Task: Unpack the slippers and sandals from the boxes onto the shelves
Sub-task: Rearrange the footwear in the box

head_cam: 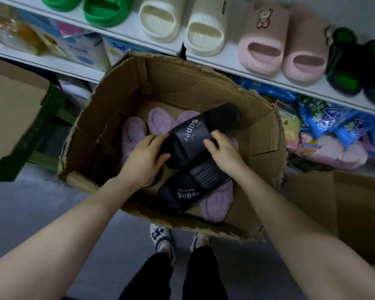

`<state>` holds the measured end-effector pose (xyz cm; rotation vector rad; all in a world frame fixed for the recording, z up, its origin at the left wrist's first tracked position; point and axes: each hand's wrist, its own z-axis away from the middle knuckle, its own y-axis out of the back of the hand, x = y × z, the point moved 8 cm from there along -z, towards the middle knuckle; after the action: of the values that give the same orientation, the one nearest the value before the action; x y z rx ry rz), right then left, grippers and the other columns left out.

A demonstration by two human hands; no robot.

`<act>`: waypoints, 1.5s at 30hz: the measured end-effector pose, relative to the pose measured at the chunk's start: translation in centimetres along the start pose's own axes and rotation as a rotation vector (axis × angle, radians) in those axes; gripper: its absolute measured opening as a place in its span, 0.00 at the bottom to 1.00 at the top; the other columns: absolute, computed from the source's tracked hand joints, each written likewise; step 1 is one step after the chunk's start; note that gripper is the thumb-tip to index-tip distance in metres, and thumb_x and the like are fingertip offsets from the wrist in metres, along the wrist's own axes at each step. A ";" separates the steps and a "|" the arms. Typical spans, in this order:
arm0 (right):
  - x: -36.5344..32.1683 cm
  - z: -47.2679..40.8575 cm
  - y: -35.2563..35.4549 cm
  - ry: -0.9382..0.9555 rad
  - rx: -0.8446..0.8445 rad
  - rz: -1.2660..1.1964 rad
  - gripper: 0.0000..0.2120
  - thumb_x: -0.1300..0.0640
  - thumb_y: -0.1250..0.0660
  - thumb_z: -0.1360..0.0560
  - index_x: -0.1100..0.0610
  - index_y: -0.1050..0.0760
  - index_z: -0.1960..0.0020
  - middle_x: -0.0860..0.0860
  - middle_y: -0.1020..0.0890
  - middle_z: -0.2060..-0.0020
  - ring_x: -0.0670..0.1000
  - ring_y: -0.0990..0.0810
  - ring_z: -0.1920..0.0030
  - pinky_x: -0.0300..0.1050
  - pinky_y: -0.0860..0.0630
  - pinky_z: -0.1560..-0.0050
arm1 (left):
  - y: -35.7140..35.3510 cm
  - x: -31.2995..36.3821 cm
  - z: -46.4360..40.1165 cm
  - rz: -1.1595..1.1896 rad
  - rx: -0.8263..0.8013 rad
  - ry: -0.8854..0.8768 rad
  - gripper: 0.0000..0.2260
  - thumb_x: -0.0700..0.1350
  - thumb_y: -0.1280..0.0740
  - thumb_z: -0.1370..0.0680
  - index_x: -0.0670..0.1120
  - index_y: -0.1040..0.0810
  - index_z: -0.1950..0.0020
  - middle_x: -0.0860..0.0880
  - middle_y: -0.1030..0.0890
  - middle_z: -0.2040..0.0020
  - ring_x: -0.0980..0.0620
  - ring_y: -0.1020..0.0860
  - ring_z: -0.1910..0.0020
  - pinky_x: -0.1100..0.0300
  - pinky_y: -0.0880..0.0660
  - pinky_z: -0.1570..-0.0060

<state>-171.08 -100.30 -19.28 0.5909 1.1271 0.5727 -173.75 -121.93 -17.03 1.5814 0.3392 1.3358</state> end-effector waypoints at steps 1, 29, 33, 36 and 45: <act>-1.3 0.3 0.1 0.062 -0.017 -0.013 0.07 0.51 0.40 0.18 0.55 0.29 0.46 0.52 0.24 0.48 0.53 0.26 0.44 0.39 0.40 0.52 | 0.0 -0.3 -0.4 0.048 -0.013 0.074 0.28 0.49 0.33 0.22 0.45 0.38 0.24 0.42 0.30 0.31 0.41 0.29 0.34 0.49 0.30 0.39; -3.3 1.1 1.3 0.135 -0.080 0.189 0.09 0.60 0.36 0.25 0.54 0.19 0.47 0.45 0.22 0.56 0.53 0.31 0.41 0.48 0.33 0.39 | 0.3 -5.8 1.1 0.750 0.079 0.611 0.25 0.33 0.39 0.21 0.47 0.39 0.25 0.48 0.28 0.38 0.51 0.30 0.39 0.54 0.31 0.36; -1.1 -0.9 -1.6 0.141 -0.076 0.313 0.15 0.64 0.37 0.26 0.53 0.21 0.43 0.53 0.22 0.48 0.59 0.29 0.40 0.53 0.33 0.38 | -1.5 -5.8 0.6 0.728 0.024 0.629 0.29 0.32 0.40 0.22 0.47 0.45 0.23 0.44 0.30 0.32 0.47 0.31 0.33 0.52 0.35 0.31; 0.7 -1.1 -1.7 0.028 0.049 0.140 0.24 0.65 0.37 0.23 0.51 0.31 0.29 0.57 0.34 0.29 0.58 0.34 0.30 0.52 0.34 0.32 | -2.7 -6.2 0.5 0.724 -0.063 0.634 0.37 0.30 0.39 0.23 0.51 0.53 0.21 0.42 0.37 0.26 0.44 0.37 0.27 0.48 0.38 0.28; 13.4 2.0 -8.7 -0.474 -0.068 -0.511 0.35 0.39 0.33 0.32 0.32 0.42 0.28 0.47 0.33 0.26 0.53 0.32 0.28 0.60 0.32 0.30 | -4.3 -6.2 1.3 1.009 -0.142 0.634 0.37 0.38 0.33 0.24 0.61 0.49 0.23 0.52 0.32 0.31 0.51 0.31 0.34 0.53 0.32 0.37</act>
<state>-163.84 -97.57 -33.37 0.3319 0.7591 0.0209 -173.26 -125.15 -23.95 1.1714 -0.2375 2.5741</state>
